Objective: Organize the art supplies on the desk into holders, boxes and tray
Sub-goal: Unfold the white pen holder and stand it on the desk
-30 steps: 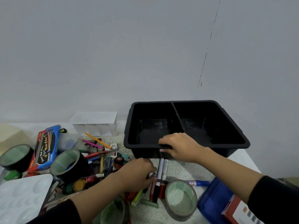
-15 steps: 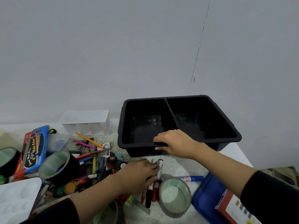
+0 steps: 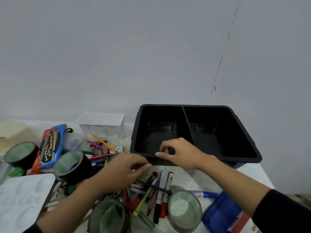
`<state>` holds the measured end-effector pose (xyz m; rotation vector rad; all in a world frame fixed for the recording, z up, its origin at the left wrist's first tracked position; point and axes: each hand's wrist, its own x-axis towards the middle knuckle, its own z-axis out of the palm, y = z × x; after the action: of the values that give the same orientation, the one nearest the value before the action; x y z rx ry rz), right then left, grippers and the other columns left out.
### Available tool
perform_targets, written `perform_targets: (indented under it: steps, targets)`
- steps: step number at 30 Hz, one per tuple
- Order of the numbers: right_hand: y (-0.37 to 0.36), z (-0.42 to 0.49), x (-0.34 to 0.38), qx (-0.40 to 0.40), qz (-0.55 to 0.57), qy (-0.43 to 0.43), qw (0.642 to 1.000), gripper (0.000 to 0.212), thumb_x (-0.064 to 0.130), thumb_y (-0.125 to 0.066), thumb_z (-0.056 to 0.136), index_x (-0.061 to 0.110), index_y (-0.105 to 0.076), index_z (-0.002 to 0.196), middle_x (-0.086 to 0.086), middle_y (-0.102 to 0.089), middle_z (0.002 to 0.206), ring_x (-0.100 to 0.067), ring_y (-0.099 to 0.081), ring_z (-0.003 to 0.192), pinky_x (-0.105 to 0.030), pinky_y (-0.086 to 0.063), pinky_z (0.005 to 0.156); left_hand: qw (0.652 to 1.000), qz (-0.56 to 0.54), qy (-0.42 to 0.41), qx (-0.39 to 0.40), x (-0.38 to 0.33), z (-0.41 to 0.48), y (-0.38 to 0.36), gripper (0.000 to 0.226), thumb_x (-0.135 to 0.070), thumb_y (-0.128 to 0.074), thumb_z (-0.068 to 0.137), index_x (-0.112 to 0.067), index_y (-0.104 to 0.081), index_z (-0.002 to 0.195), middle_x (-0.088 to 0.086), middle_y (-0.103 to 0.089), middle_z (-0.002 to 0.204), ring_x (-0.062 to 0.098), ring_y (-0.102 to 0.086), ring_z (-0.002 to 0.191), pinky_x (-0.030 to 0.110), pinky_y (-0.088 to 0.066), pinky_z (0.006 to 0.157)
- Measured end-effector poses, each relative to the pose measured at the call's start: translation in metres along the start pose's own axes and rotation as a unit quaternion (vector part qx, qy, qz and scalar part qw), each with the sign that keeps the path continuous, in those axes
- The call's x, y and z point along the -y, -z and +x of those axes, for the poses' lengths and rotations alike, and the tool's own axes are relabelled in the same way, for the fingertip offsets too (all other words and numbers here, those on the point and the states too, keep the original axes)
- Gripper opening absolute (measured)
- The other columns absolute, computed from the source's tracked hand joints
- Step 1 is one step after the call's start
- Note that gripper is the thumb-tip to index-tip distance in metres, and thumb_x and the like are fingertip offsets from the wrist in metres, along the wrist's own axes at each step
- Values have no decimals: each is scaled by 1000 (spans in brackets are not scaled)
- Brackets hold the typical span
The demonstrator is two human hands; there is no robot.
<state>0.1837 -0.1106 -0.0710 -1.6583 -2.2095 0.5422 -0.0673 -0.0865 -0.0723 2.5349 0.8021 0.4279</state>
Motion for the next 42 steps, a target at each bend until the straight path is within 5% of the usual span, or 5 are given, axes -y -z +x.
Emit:
perform_targets:
  steps: [15,23,30,38,42]
  targets:
    - [-39,96,112,-127,-7,74,989,19,39,-55,100,24,-60,89,9,-60,83,-9,-57,77,-37,-52,71,953,-49,174,-244,105,-71,90,12,-36,-60,97,-31,-68,90,-15,-67,77,4,-65,78,20,-47,65]
    - [-69,186,143,-150,-77,-18,986,26,40,-50,102,23,-57,120,5,-56,118,-15,-46,113,-31,-41,88,942,-51,257,-211,210,-50,139,19,-37,-61,98,-31,-61,116,0,-56,114,11,-56,103,16,-39,79]
    - [-86,233,129,-74,-129,-86,985,53,40,-49,103,21,-38,150,-6,-35,157,-24,-30,145,-38,-31,116,929,-49,352,-102,268,-8,142,62,-50,-45,102,-10,-38,149,19,-50,144,37,-46,133,41,-36,106]
    - [-109,250,127,-45,-219,-83,971,50,45,-48,101,22,-38,145,-13,-41,144,-36,-38,130,-42,-39,102,938,-72,322,-102,280,1,122,32,-39,-50,103,-21,-43,77,-6,-47,73,22,-47,77,33,-29,63]
    - [-109,256,127,-69,-231,-103,965,57,52,-48,99,28,-31,147,-14,-40,137,-37,-41,119,-44,-42,99,941,-134,258,-172,275,0,123,24,-42,-55,100,-19,-59,97,-3,-60,97,16,-53,94,30,-37,74]
